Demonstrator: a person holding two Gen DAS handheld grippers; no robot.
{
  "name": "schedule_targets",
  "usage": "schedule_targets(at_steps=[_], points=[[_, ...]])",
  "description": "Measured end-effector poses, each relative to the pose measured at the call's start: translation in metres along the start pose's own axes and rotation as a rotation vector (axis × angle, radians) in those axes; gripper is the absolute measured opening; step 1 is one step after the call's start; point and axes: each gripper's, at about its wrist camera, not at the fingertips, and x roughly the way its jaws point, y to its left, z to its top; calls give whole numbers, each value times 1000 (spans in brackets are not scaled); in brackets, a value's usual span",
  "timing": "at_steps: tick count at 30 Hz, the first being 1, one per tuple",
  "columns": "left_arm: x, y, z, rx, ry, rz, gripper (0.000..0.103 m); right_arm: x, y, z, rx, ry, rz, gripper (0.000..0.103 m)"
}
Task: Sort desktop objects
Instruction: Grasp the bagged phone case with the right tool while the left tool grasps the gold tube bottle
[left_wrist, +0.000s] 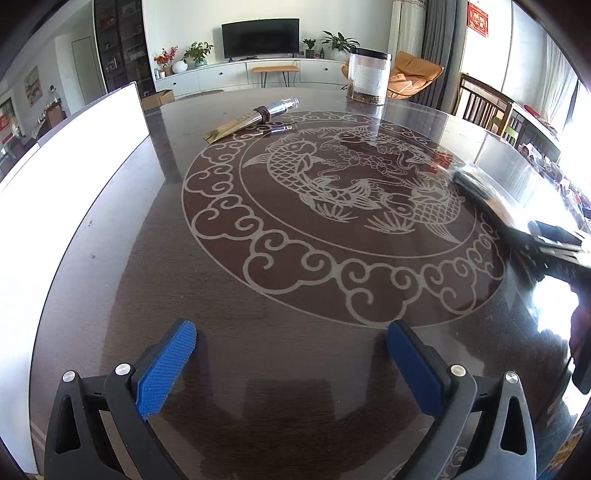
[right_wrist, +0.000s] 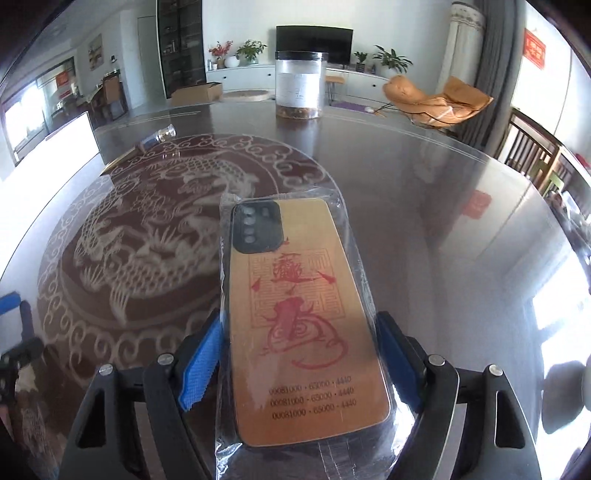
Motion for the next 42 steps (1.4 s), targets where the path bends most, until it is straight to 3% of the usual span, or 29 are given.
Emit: schedule_targets(at_steps=[6,9,11,12,16,25,31,34,37,39,41,42], points=[[0,0,0,3,1,0,103,-9,-3,-11,22,10,19,83],[6,1,8,109,31,-69,103,-8,-4,-9,29,13,20,85],[16,5,27,215,99,-113,103,-8,-3,-9,29,13,18,85],[22,8,39,265,122,-100,103,-8,-4,-10,29,13,17,85],[44,22,101,384,154,-107,103,-8,-4,-10,29,13,18,85],[115,47,215,336,163,-68,103,-8,-4,-10,28,13,18,85],[148,40,246,361,140,-33,99,-9,-3,-9,24,12,7,85],[161,37,250,363,140,-50,99,-9,-1,-9,20,11,1,85],[167,37,250,339,138,-100,88,-10,2,-9,9,6,-13,85],[168,42,251,286,153,-163,71,-10,4,-8,1,3,-23,85],[164,43,249,257,128,-151,42,-11,5,-8,-5,1,-30,85],[163,44,249,241,126,-147,35,-10,5,-8,-5,1,-30,85]])
